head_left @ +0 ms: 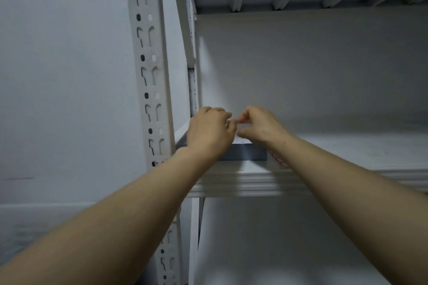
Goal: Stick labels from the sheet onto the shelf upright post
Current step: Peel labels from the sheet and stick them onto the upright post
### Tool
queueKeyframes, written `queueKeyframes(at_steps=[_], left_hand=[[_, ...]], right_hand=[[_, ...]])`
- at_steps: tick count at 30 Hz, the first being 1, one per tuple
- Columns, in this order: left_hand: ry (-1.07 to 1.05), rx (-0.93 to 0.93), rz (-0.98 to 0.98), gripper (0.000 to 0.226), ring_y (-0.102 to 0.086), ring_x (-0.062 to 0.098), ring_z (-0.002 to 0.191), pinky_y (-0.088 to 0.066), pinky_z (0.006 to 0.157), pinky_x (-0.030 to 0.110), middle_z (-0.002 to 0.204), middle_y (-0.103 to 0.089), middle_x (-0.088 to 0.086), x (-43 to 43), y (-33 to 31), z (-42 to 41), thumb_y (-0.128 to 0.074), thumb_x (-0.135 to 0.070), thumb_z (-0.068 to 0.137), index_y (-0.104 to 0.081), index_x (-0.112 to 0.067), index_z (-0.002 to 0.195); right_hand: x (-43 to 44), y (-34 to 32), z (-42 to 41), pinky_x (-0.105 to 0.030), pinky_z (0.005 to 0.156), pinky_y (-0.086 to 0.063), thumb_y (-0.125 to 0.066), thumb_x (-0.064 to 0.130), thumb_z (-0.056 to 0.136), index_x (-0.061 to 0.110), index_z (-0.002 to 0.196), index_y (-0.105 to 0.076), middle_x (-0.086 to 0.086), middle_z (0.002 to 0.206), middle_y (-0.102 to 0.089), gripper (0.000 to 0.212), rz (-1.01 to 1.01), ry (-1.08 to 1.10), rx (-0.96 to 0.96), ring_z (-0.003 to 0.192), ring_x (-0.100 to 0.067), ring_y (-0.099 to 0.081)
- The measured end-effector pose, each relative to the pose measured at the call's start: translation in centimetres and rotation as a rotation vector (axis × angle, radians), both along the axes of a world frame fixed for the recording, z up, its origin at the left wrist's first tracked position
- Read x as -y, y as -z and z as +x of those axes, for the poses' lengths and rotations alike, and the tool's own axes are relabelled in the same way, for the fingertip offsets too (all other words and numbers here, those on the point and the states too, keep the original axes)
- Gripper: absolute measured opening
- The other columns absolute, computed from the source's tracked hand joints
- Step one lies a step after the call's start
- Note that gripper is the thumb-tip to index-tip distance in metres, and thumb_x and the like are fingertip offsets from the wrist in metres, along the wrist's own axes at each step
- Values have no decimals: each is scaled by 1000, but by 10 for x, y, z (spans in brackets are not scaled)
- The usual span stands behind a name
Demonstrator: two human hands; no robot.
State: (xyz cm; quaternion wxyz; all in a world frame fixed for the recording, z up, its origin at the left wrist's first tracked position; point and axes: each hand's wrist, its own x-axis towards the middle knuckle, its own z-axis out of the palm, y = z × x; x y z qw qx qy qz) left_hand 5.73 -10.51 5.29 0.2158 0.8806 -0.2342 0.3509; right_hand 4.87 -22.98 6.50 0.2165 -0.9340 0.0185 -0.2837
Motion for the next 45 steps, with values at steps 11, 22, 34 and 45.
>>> queueKeyframes(at_steps=[11, 22, 34, 45], left_hand=[[81, -60, -931, 73, -26, 14, 131, -28, 111, 34, 145, -22, 7, -91, 108, -34, -57, -12, 84, -20, -14, 146], [431, -607, -971, 40, -59, 12, 110, -44, 98, 31, 119, -64, 0, -122, 109, -7, -28, -38, 102, -63, -21, 112], [442, -553, -1016, 49, -54, 14, 117, -42, 103, 33, 127, -56, 1, -116, 116, 2, -23, -45, 101, -49, -16, 130], [416, -572, -1017, 49, -49, 15, 122, -37, 107, 35, 131, -52, 2, -114, 115, -3, -22, -43, 101, -45, -13, 131]], right_hand=[[-77, 56, -40, -23, 73, -47, -64, 15, 86, 10, 92, -70, -3, 90, -69, 9, 51, -368, 579, 80, -14, -61], [-127, 94, -13, -20, 58, -40, -56, 31, 84, 11, 82, -74, -2, 82, -61, 27, -224, -288, 734, 82, -10, -48], [-135, 94, -4, -21, 53, -37, -66, 15, 83, 11, 72, -72, -2, 78, -66, 13, -517, -143, 1016, 83, -15, -45], [-128, 84, -6, -21, 44, -36, -75, 5, 73, 19, 72, -72, 3, 76, -66, 14, -684, -197, 1008, 68, -20, -59]])
